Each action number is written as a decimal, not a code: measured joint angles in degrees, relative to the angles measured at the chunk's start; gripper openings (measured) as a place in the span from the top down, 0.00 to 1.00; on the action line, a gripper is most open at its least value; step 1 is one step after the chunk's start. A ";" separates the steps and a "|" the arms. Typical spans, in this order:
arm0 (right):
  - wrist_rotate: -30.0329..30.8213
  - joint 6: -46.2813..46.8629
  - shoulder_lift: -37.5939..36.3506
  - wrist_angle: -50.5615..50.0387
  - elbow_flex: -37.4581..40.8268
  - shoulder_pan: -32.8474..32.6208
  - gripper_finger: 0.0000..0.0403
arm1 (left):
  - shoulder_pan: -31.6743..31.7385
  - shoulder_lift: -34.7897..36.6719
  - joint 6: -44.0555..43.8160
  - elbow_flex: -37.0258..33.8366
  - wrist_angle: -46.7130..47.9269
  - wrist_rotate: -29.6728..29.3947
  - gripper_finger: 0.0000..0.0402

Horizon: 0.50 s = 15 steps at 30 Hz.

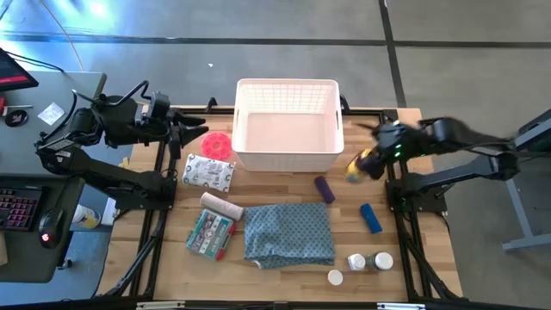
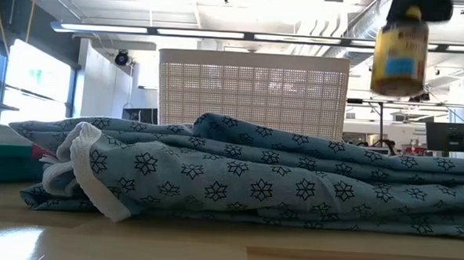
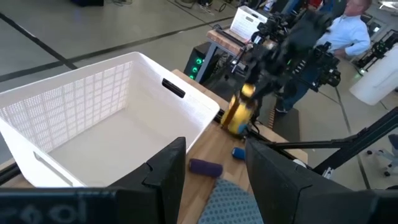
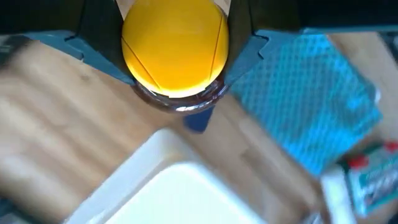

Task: Pick & place medical supplies in basket/bin
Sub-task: Put the yellow pill bottle into the white bin

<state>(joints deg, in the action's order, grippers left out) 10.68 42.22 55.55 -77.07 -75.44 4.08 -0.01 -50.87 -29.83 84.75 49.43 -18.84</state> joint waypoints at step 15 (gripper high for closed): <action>10.30 -13.12 20.13 6.88 -32.99 0.54 0.50 | 0.00 0.00 -1.97 0.00 -1.14 -0.31 0.50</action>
<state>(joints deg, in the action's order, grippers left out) 20.98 29.10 75.68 -70.20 -108.43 4.61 -0.01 -50.88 -31.79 84.75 48.28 -19.15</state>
